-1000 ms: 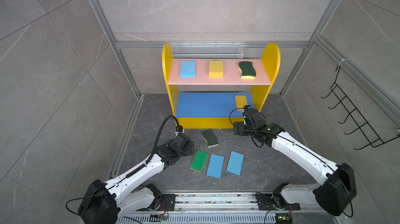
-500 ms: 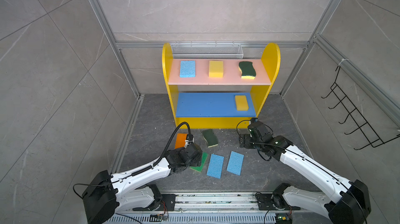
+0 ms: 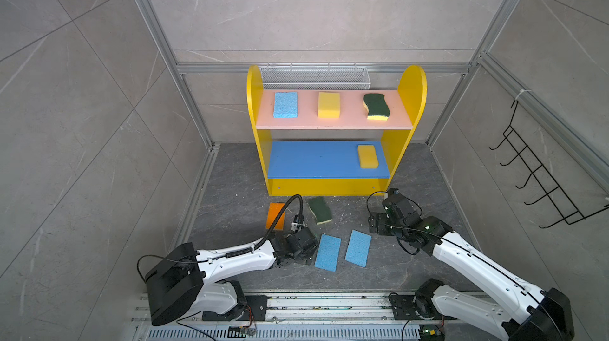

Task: Arrange cleaning sponges on a shelf
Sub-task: Pick up the cleaning sponge from the bottom-center of the table.

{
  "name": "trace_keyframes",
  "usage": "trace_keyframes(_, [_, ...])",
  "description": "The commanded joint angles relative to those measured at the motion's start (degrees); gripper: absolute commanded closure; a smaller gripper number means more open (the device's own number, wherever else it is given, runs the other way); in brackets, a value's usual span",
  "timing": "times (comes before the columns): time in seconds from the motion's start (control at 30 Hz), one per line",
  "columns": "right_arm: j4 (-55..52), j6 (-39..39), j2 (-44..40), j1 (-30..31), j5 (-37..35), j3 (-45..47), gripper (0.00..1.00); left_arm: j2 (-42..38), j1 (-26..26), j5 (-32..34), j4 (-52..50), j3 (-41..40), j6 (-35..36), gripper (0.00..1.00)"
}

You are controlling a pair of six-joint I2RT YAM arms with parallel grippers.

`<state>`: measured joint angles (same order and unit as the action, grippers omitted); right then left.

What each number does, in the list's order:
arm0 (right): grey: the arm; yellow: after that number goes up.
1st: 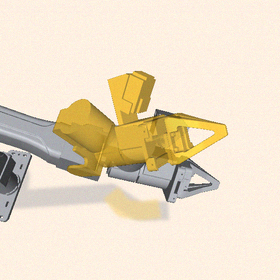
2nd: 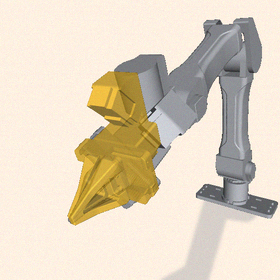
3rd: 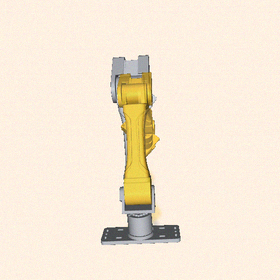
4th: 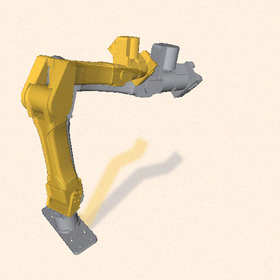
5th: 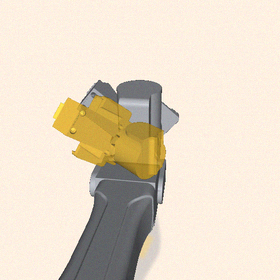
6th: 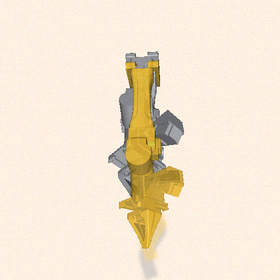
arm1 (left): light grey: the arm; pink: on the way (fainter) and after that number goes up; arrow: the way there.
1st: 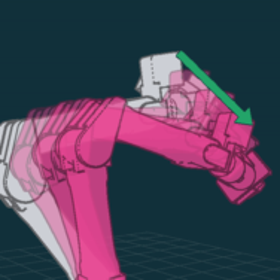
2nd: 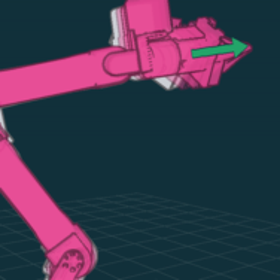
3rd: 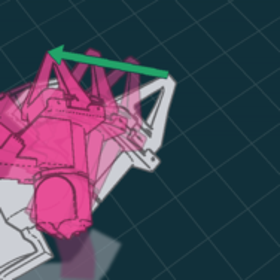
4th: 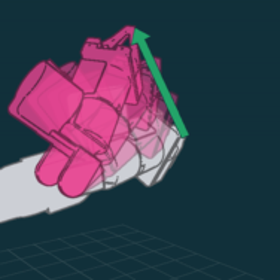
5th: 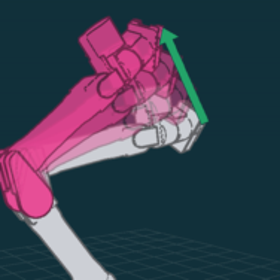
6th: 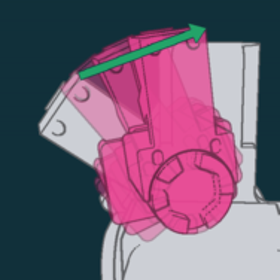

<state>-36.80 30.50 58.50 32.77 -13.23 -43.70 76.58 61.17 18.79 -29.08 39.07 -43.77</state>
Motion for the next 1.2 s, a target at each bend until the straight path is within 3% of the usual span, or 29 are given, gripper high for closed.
trace_keyframes(0.0, [-2.18, 0.96, -1.18, 0.18, -0.43, 0.81, 0.05, 2.11, 0.39, -3.13, 0.77, 1.84, 1.00, 0.07])
trace_keyframes(0.47, [-2.97, 0.73, -1.67, 0.19, -1.42, 0.90, 0.05, 6.93, 0.48, -3.76, 4.11, -0.22, 0.74, 0.09])
trace_keyframes(0.8, [-3.81, 0.54, -2.80, 0.15, -2.50, 1.52, 0.05, 4.83, 0.49, -2.89, 3.46, 0.24, 1.32, 0.20])
trace_keyframes(1.17, [-5.38, -0.41, -6.30, 0.18, -3.36, 2.04, 0.05, -1.51, 0.39, 3.62, -8.06, 14.78, 8.39, 0.28])
